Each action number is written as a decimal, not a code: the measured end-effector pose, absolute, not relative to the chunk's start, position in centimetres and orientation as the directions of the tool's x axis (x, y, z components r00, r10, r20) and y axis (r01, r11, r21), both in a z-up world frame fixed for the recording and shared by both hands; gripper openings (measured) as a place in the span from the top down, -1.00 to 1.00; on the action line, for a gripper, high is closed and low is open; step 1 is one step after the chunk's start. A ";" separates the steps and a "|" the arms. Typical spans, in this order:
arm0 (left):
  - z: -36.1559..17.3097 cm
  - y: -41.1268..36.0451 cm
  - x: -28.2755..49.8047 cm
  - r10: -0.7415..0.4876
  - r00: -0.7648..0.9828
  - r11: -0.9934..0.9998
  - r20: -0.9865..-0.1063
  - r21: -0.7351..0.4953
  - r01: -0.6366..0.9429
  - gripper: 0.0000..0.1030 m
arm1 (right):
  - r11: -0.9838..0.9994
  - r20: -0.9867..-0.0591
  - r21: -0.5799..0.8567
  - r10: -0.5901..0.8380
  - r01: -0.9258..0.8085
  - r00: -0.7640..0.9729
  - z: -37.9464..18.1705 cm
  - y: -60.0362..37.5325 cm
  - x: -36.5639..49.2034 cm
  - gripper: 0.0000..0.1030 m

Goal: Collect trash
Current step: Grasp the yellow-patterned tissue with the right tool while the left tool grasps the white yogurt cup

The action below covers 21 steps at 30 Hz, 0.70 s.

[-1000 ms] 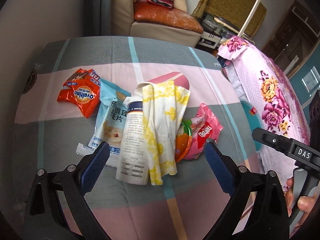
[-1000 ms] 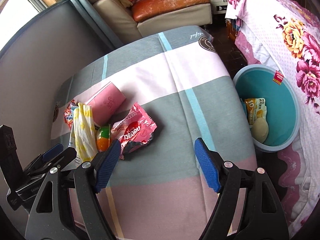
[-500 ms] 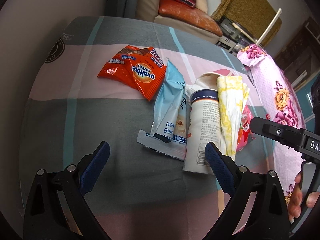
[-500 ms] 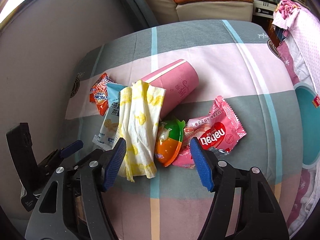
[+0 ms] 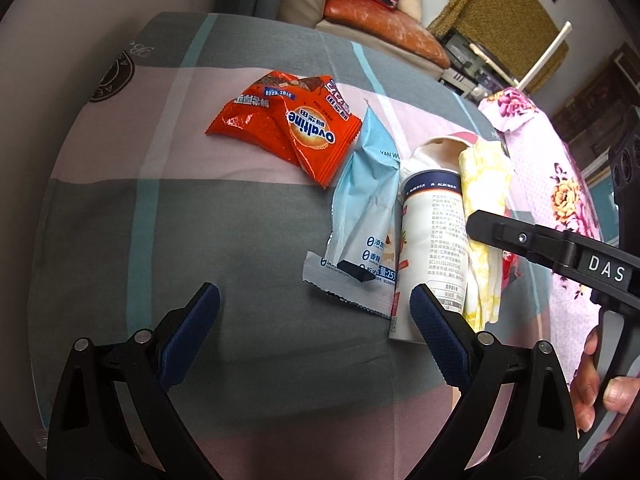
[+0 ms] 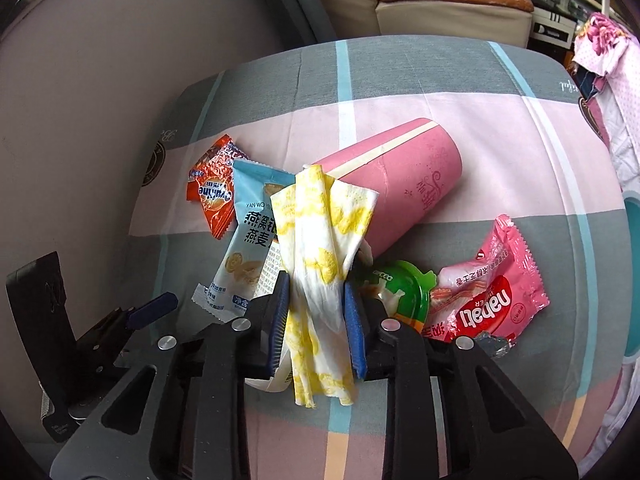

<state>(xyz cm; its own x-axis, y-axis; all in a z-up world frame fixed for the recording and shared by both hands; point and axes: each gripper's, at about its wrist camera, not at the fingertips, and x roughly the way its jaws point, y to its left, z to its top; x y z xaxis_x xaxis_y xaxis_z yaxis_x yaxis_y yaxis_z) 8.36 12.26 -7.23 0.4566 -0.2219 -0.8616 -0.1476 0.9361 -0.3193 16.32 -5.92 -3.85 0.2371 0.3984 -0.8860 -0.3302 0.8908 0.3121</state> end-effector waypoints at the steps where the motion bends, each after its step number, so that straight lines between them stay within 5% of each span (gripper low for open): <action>1: -7.1 12.2 8.4 -0.222 0.460 0.937 -0.860 -0.319 -0.144 -0.86 | 0.894 -0.887 0.301 0.390 -0.333 0.246 -3.7 -6.0 16.2 0.85; 11: -3.9 7.8 8.5 -0.228 0.512 0.963 -0.828 -0.269 -0.008 -0.84 | 0.906 -0.859 0.339 0.408 -0.255 0.308 -1.5 -11.3 16.2 0.85; 13: -3.8 6.6 8.9 -0.208 0.507 0.972 -0.836 -0.233 0.016 -0.47 | 0.909 -0.857 0.345 0.406 -0.233 0.316 -1.5 -12.5 16.1 0.85; 15: -4.2 5.7 9.6 -0.221 0.482 0.972 -0.848 -0.231 0.040 -0.32 | 0.911 -0.855 0.351 0.406 -0.216 0.322 -1.4 -13.5 16.0 0.85; 21: -6.0 4.5 11.4 -0.223 0.424 0.973 -0.878 -0.228 0.039 -0.31 | 0.911 -0.850 0.371 0.412 -0.182 0.329 -1.7 -16.0 15.8 0.85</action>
<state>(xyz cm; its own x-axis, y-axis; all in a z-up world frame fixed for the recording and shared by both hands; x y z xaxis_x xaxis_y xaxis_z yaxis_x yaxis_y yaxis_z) 11.35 4.45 -6.00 0.4238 -0.2227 -0.8780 0.0388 0.9729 -0.2281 15.77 -16.00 -1.67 0.3294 0.4121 -0.8495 -0.1820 0.9106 0.3711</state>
